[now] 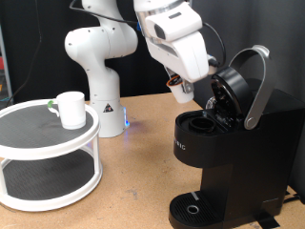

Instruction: Make a cup of coffee with the keurig machine

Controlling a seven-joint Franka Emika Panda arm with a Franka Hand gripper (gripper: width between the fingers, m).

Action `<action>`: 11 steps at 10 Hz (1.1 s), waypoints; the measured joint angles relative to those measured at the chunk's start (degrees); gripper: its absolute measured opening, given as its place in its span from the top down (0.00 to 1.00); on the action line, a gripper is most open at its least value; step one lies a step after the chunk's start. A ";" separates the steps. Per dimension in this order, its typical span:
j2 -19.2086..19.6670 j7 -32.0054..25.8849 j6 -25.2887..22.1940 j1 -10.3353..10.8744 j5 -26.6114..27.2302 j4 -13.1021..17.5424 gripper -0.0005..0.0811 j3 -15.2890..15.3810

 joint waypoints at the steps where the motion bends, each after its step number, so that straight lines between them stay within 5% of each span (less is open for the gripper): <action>1: 0.01 0.33 1.62 0.04 -0.23 -1.16 0.46 0.86; 11: 1.08 4.72 9.35 0.21 -1.97 -5.53 0.46 6.28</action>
